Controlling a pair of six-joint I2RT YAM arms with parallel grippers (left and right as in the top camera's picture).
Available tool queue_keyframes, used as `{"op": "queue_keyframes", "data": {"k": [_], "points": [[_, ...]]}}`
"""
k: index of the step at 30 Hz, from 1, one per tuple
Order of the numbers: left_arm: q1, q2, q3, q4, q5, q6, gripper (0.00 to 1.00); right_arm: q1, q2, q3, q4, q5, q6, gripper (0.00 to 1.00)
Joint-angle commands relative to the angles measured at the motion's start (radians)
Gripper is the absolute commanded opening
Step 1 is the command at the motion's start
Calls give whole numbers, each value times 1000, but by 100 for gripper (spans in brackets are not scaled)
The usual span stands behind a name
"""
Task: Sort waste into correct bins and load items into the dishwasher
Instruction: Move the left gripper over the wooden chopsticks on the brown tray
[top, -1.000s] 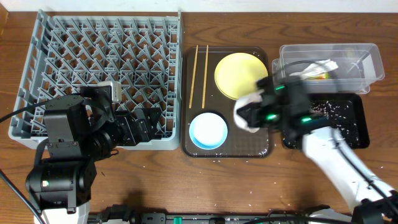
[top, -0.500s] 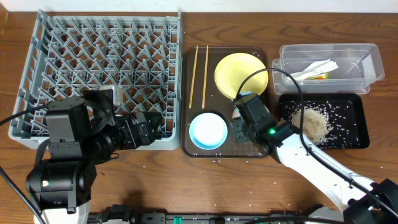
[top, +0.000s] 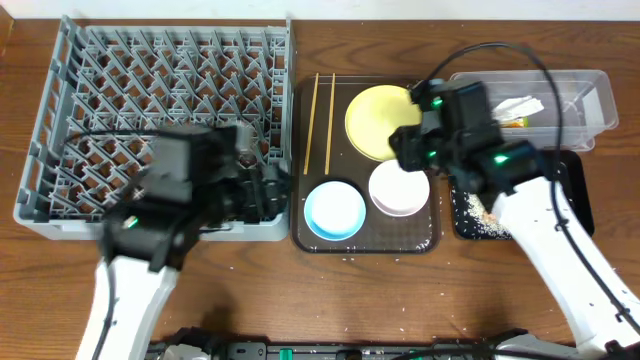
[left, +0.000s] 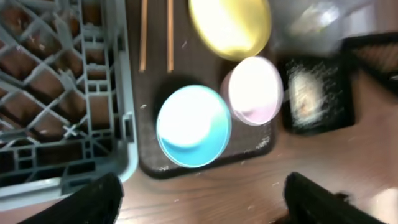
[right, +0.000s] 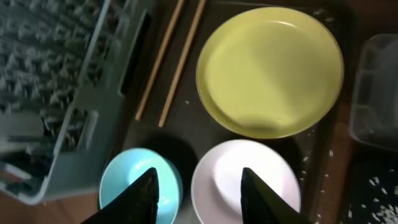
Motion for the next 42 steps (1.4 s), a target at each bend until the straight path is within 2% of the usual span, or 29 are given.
{"op": "queue_keyframes", "data": {"k": [1, 2, 5, 9, 11, 14, 17, 20, 23, 29, 32, 36, 37, 39, 42], "points": [[-135, 116, 16, 14, -208, -57, 79, -62, -8, 8, -59, -107, 39, 40], [-185, 171, 16, 39, -248, -82, 75, -74, -8, 8, -97, -106, 38, 40], [-262, 266, 16, 121, -251, -108, 70, -70, -8, 7, -125, -106, 4, 39], [-339, 380, 16, 213, -332, -125, 69, -49, -2, 6, -154, -85, -7, 33], [-347, 413, 16, 262, -407, -126, 68, -49, 14, 5, -171, -54, -6, 30], [-346, 441, 16, 338, -481, -126, 59, -48, 35, 5, -174, -54, 6, 28], [-347, 470, 16, 443, -493, -109, 59, -48, 53, 5, -177, -55, 9, 25], [-346, 495, 16, 525, -493, -41, 58, -46, 67, 4, -188, -70, 8, 23], [-340, 496, 24, 525, -492, -2, 58, -27, 79, -5, -195, -69, 8, 21], [-282, 496, 168, 394, -462, 30, 56, 68, 143, -117, -94, -68, 31, 13], [-265, 496, 232, 367, -447, 57, 49, 104, 196, -177, -17, -21, 89, 1], [-266, 499, 235, 379, -456, 105, 43, 108, 252, -215, 19, 98, 158, 1], [-265, 501, 234, 380, -470, 111, 43, 108, 269, -218, 19, 96, 158, 1], [-265, 504, 234, 381, -509, 111, 53, 108, 292, -219, 6, 96, 158, 1], [-266, 504, 234, 379, -491, 108, 80, 108, 310, -218, -50, 65, 158, 1]]}}
